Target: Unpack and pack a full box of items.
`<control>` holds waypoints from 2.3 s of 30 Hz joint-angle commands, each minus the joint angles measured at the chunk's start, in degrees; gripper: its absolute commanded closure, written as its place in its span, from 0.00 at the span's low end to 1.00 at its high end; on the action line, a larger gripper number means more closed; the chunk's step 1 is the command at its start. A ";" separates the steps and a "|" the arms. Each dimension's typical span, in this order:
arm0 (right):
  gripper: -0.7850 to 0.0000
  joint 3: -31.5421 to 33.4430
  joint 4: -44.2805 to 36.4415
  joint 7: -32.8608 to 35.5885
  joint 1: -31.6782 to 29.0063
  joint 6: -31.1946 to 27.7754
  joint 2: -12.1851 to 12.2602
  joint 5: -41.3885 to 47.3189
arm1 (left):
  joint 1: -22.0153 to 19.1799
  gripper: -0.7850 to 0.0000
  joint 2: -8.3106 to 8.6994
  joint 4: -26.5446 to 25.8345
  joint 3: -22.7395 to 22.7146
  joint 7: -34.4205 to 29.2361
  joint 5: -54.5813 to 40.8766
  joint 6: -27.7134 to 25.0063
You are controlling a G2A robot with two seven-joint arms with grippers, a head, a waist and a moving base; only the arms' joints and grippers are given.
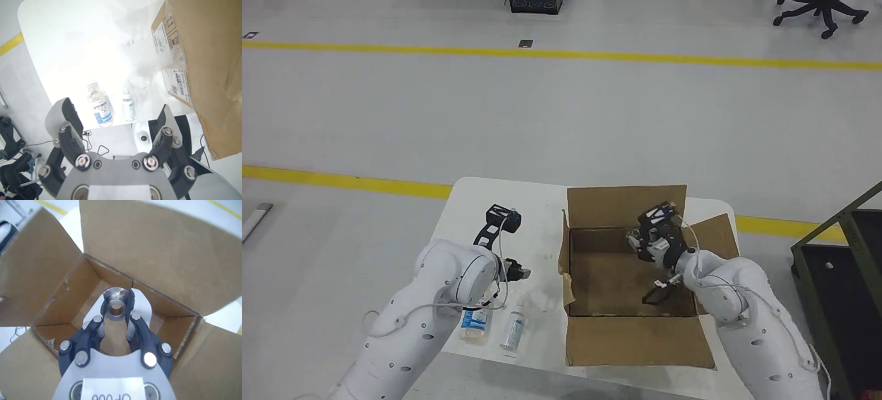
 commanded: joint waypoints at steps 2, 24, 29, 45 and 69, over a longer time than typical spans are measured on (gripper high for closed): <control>1.00 3.59 -3.08 -1.69 -2.98 -1.19 0.47 1.35 | 0.00 0.00 0.00 0.00 0.00 0.00 0.00 0.00; 1.00 6.54 -5.40 -5.06 -5.21 -0.97 0.76 4.76 | 0.00 0.00 0.00 0.00 0.00 0.00 0.00 0.00; 1.00 11.62 -8.57 -6.72 -6.77 -2.28 1.16 11.70 | 0.00 0.00 0.00 0.00 0.00 0.00 0.00 0.00; 1.00 24.58 -7.97 -7.64 -13.15 -11.45 2.13 46.60 | 0.00 0.00 0.00 0.00 0.00 0.00 0.00 0.00; 1.00 31.35 -9.04 -12.30 -15.23 -4.26 2.86 36.54 | 0.00 0.00 0.00 0.00 0.00 0.00 0.00 0.00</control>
